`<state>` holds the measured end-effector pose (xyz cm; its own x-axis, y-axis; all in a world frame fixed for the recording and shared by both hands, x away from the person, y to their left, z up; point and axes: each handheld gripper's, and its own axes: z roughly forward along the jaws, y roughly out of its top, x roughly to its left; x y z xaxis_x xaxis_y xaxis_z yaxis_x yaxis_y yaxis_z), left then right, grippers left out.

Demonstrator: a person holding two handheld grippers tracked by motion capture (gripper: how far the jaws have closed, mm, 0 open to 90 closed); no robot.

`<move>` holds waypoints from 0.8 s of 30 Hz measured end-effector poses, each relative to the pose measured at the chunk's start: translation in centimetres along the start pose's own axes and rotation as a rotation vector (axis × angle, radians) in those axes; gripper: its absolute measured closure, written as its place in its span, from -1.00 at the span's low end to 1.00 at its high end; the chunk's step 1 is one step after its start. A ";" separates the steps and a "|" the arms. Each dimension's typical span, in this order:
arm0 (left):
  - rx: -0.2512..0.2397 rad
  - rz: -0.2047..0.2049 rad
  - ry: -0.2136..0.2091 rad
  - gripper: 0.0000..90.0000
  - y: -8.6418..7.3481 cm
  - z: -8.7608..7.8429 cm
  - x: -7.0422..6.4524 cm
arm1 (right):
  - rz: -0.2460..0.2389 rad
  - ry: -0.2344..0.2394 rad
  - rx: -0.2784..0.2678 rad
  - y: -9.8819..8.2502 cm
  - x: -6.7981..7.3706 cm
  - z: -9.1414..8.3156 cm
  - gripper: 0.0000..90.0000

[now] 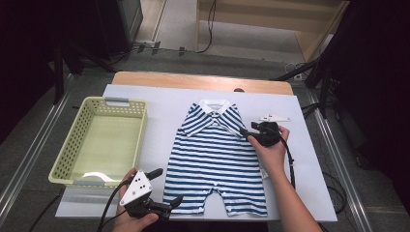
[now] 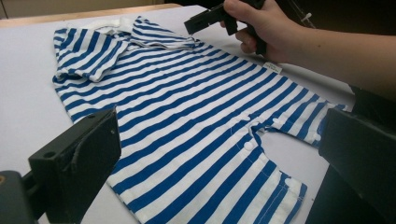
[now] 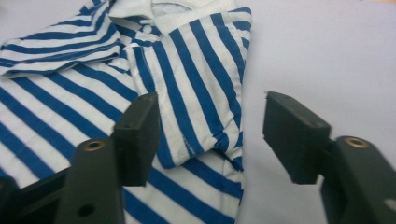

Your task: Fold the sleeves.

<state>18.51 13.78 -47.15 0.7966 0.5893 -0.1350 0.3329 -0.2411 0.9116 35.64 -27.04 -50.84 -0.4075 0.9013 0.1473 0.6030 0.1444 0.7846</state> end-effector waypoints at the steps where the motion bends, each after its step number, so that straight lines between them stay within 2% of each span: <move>1: 0.002 0.003 -0.001 -1.00 0.0 0.0 0.0 | 0.004 0.002 -0.009 -0.1 0.1 -0.3 -0.40; 3: 0.001 0.004 0.001 -1.00 0.0 0.0 0.0 | 0.014 0.017 -0.023 -0.4 0.2 -0.9 -0.52; 5: 0.002 0.003 0.002 -1.00 0.0 -0.1 0.0 | 0.009 0.013 -0.033 -0.7 0.2 -1.4 -0.68; 12: 0.005 0.000 0.004 -1.00 0.0 -0.1 0.0 | 0.021 0.051 -0.076 -1.8 0.0 -3.3 -0.85; 14: 0.005 0.001 0.005 -1.00 0.0 -0.1 0.1 | 0.014 0.054 -0.081 -2.1 0.1 -3.8 -1.00; 15: 0.004 0.000 0.006 -1.00 0.0 -0.1 0.1 | 0.010 0.068 -0.085 -2.2 0.1 -4.1 -1.00; 19: 0.002 0.000 0.007 -1.00 0.0 -0.2 0.1 | 0.018 0.075 -0.104 -2.7 0.1 -5.3 -1.00; 24: 0.002 0.000 0.006 -1.00 0.0 -0.1 0.2 | 0.014 0.068 -0.123 -3.6 0.1 -6.6 -1.00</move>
<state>18.56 13.99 -47.14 0.7932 0.5942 -0.1330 0.3342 -0.2422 0.9108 28.87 -30.19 -49.64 -0.4475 0.8726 0.1958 0.5219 0.0770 0.8495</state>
